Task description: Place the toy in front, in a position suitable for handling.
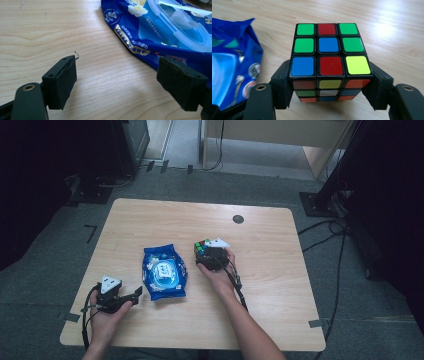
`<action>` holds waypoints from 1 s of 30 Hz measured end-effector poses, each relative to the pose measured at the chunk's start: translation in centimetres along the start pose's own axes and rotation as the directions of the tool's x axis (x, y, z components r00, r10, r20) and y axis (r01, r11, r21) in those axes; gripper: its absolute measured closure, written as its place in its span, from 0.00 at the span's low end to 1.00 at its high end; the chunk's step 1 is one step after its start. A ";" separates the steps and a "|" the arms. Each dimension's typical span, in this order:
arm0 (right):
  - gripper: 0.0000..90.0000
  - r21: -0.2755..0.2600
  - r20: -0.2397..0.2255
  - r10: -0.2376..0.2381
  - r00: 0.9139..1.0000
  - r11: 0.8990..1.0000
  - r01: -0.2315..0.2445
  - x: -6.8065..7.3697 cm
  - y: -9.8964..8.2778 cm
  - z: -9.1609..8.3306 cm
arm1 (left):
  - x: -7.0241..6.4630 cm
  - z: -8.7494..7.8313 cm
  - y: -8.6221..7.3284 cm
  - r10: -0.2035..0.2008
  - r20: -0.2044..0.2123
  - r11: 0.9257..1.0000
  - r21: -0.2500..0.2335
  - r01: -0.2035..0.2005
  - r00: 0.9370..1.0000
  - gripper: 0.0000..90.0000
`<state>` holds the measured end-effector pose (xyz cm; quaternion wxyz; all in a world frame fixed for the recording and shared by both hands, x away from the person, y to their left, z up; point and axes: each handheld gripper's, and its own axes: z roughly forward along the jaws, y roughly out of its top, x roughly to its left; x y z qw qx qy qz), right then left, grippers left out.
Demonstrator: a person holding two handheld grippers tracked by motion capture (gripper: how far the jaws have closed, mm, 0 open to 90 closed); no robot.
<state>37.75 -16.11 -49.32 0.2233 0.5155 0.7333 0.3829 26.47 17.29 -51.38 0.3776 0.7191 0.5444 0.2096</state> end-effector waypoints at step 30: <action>0.38 -0.007 0.008 -0.028 1.000 1.000 0.028 -4.7 -10.6 -11.7 | -0.2 0.1 0.1 0.009 -0.007 1.000 -0.004 -0.009 1.000 0.19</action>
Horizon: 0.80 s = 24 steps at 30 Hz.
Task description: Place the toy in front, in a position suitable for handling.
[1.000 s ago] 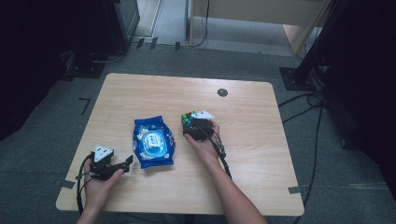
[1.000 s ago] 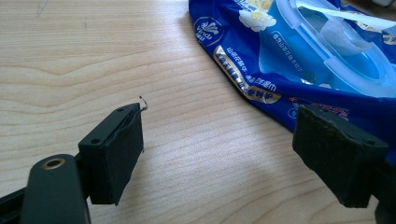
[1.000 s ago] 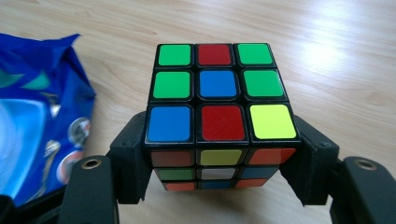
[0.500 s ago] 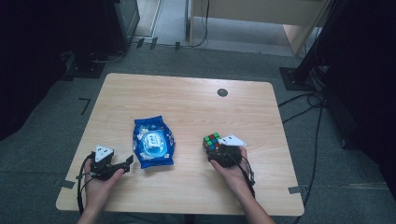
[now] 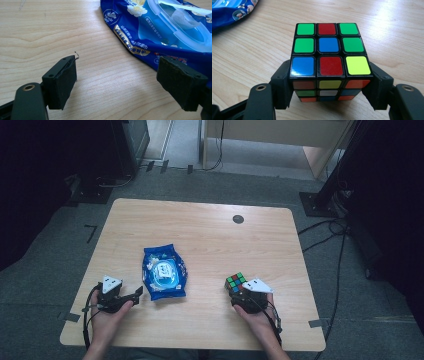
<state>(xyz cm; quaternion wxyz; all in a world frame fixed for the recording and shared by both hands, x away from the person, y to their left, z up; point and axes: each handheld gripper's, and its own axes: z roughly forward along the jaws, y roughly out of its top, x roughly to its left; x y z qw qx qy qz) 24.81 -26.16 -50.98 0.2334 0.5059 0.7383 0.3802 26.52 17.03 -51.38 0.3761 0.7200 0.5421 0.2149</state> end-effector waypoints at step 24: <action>0.22 -0.037 -0.065 0.036 0.997 0.999 -0.039 -0.4 -0.7 0.3 | -0.7 -1.7 1.5 -0.012 0.043 0.995 -0.102 0.016 0.999 0.27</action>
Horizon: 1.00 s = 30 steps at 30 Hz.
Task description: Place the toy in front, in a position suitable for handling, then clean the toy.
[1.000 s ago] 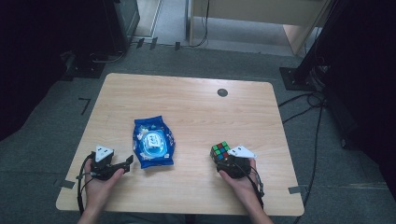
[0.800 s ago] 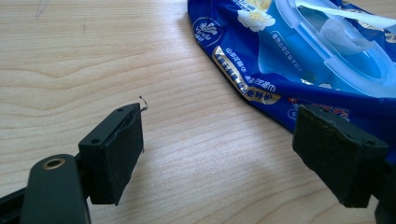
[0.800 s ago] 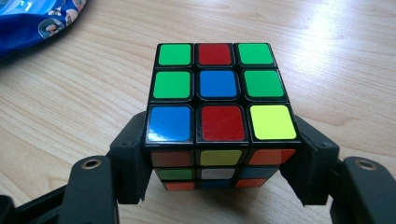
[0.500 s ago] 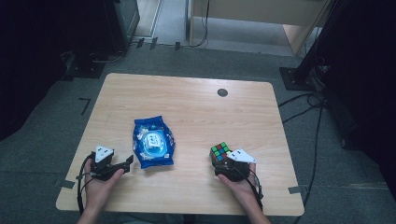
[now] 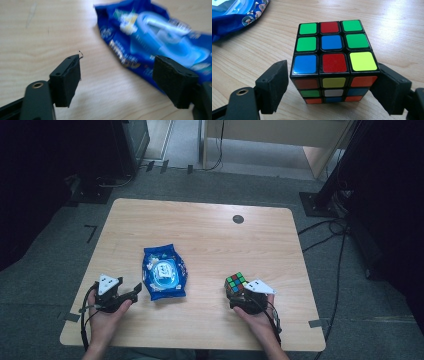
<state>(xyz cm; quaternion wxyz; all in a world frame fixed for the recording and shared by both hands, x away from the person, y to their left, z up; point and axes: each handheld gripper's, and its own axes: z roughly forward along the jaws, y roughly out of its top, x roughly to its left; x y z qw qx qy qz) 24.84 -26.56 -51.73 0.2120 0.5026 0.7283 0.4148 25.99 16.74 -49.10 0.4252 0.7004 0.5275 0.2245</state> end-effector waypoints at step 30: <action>0.26 0.000 0.023 -0.018 1.000 1.000 0.018 0.4 -0.2 0.0 | -5.7 4.7 2.6 0.282 0.081 0.948 0.133 -0.290 0.956 0.94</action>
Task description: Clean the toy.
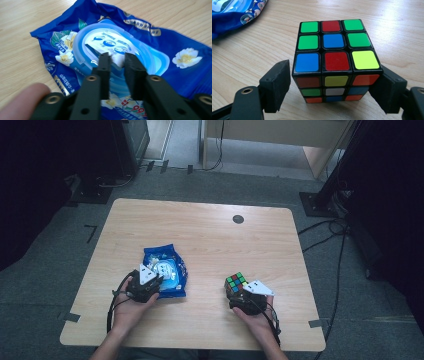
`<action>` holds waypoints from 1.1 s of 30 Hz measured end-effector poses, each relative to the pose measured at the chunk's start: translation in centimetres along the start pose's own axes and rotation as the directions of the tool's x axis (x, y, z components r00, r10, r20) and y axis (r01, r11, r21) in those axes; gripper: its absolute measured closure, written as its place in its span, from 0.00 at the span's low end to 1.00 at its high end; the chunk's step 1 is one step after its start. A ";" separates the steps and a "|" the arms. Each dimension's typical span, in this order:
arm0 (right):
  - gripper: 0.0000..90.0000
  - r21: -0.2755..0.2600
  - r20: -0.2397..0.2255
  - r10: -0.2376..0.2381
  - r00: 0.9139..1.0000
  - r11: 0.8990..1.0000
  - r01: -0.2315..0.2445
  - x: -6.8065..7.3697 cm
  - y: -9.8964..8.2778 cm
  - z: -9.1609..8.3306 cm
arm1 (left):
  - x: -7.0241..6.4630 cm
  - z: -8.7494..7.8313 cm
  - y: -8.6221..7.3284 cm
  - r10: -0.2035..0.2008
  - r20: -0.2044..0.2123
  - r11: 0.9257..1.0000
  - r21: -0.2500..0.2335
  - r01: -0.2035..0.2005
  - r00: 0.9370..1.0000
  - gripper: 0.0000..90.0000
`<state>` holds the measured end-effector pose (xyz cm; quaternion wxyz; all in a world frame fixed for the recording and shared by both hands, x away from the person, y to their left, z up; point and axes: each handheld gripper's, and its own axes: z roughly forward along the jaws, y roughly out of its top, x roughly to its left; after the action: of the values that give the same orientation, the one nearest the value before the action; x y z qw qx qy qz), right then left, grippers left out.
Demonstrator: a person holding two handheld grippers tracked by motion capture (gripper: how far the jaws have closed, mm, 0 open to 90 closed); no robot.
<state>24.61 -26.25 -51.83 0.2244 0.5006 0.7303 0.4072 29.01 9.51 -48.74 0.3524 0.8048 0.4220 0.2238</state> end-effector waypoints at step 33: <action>0.27 -0.002 0.003 -0.006 1.000 1.000 0.006 0.1 0.0 0.0 | 0.0 -0.8 -0.1 0.000 0.030 1.000 0.022 -0.001 1.000 0.69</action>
<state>24.53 -26.16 -51.85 0.2271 0.4989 0.7310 0.4064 28.41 9.82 -48.28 0.3499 0.8120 0.4188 0.2070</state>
